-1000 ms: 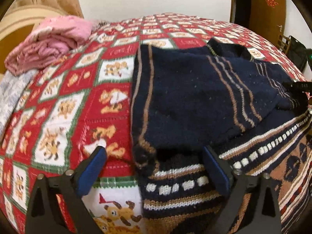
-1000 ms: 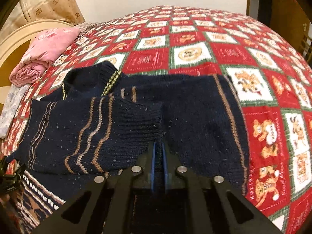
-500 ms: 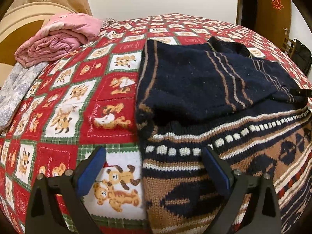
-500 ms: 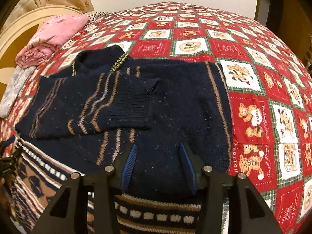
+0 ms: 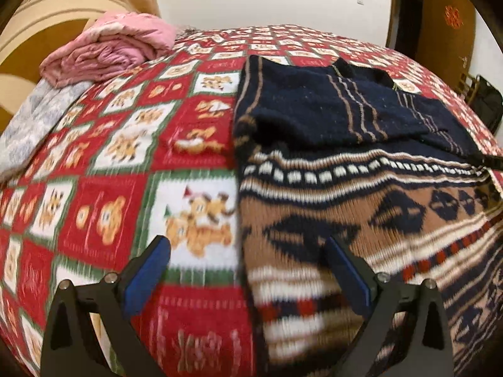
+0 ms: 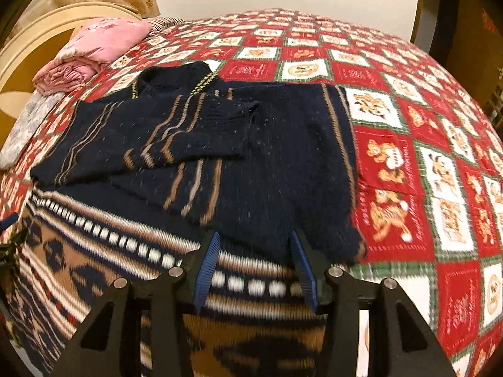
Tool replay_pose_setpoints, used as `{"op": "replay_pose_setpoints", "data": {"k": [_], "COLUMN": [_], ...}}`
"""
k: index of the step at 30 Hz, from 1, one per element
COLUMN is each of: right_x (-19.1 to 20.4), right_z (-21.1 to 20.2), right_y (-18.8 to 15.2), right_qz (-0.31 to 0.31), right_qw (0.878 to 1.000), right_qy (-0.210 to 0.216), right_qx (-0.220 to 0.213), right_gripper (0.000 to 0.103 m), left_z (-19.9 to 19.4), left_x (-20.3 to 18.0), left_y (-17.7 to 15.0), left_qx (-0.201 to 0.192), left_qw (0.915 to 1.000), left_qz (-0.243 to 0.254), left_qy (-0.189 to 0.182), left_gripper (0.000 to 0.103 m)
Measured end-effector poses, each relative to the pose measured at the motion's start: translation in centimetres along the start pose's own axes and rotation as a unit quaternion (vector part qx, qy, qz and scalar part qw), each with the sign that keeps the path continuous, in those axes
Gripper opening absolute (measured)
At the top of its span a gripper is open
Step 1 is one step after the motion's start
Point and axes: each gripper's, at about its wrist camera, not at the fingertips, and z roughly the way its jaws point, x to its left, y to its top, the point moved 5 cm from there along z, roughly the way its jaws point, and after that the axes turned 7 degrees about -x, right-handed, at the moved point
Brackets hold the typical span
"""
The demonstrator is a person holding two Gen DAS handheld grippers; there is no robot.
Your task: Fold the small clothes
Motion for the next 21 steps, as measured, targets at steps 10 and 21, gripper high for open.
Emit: {"op": "replay_pose_setpoints", "data": {"k": [10, 21], "right_x": [0.1, 2.2], "right_z": [-4.7, -9.6], "right_y": [-5.5, -12.0], "right_qz": [0.018, 0.009], "right_qw": [1.000, 1.000], "right_qy": [0.011, 0.022], "right_qx": [-0.002, -0.019], "right_gripper": [0.053, 0.053], "left_z": [-4.0, -7.5], "left_x": [-0.6, -2.6], "left_y": [-2.5, -4.9], "left_qx": [-0.020, -0.033], "left_qw": [0.9997, 0.9992], "left_qz": [-0.008, -0.014], "left_qy": [0.011, -0.016], "left_gripper": [0.101, 0.101]}}
